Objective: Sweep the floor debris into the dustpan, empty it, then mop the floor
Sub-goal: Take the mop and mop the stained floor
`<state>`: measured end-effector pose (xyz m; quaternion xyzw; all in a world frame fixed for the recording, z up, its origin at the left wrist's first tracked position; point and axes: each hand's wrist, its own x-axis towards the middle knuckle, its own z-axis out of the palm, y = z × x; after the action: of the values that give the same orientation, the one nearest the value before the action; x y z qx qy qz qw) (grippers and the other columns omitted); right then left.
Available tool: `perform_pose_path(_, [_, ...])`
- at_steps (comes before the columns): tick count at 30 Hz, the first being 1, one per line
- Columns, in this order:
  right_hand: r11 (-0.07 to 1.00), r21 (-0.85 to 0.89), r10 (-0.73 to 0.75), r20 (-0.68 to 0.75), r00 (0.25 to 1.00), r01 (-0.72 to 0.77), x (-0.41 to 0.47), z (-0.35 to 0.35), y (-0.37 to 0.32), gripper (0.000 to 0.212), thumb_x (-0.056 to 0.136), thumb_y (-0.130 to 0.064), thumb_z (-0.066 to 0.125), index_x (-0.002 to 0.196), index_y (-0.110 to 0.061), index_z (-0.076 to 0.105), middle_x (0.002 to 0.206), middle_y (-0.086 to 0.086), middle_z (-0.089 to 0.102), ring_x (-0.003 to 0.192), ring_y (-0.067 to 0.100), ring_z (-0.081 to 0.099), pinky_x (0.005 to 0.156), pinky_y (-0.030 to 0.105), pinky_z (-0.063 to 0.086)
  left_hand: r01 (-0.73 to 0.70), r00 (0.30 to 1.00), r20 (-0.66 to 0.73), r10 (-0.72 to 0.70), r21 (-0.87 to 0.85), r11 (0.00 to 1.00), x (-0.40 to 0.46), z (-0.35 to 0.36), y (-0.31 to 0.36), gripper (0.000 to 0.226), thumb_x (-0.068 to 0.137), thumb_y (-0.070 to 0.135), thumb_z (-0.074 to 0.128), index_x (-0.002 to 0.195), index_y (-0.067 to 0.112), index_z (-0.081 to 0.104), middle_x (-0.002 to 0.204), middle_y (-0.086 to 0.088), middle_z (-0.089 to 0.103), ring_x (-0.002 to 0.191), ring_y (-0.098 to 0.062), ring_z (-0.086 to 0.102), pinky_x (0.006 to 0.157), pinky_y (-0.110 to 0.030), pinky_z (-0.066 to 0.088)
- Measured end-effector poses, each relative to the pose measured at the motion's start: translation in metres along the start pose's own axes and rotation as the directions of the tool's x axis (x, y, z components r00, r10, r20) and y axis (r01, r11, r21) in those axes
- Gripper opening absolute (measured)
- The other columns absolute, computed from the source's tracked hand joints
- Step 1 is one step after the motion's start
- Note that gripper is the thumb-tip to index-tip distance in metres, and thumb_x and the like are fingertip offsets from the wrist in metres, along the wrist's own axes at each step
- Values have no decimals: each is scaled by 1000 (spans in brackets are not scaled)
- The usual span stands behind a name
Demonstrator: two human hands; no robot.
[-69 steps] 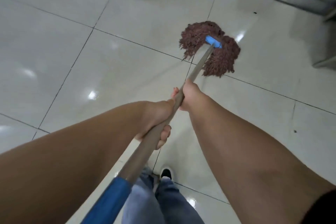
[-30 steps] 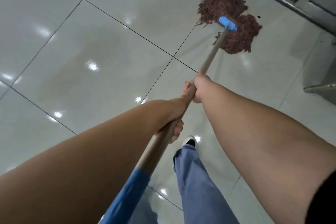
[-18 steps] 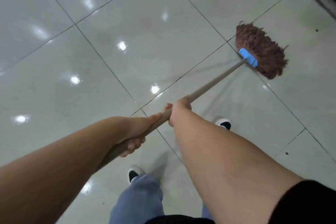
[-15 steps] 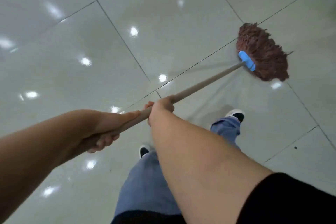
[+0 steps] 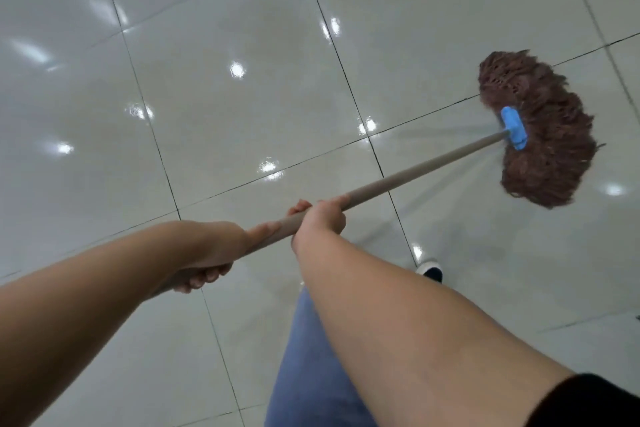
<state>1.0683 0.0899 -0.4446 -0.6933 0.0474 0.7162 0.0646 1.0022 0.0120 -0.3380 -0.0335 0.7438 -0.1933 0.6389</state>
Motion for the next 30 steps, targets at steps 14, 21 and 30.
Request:
perform_pose_path(14, [892,-274,-413,-170,895,360,81,-201,-336,36,98,-44,38,84,-11,43,24,-1,44,17,11,38,32,12,34,-257,945,107,308,-337,906,-45,204,344,71,71,81,33,58,11,37,26,1,31,20,-10,29,45,-18,39])
perform_pose_path(21, [930,-189,-336,-82,938,316,67,-220,-283,36,97,-43,43,77,-14,40,52,6,51,29,15,44,34,12,40,-253,939,127,318,-368,895,-41,220,285,77,56,90,32,55,14,34,31,1,31,23,-12,27,38,-12,34])
perform_pose_path(30, [975,-212,-40,154,987,73,24,-187,-24,50,96,-52,37,83,-5,39,71,12,51,53,27,60,38,28,51,-222,974,-5,226,-211,952,20,195,15,71,75,83,27,57,15,35,33,2,33,24,-13,29,42,-11,26])
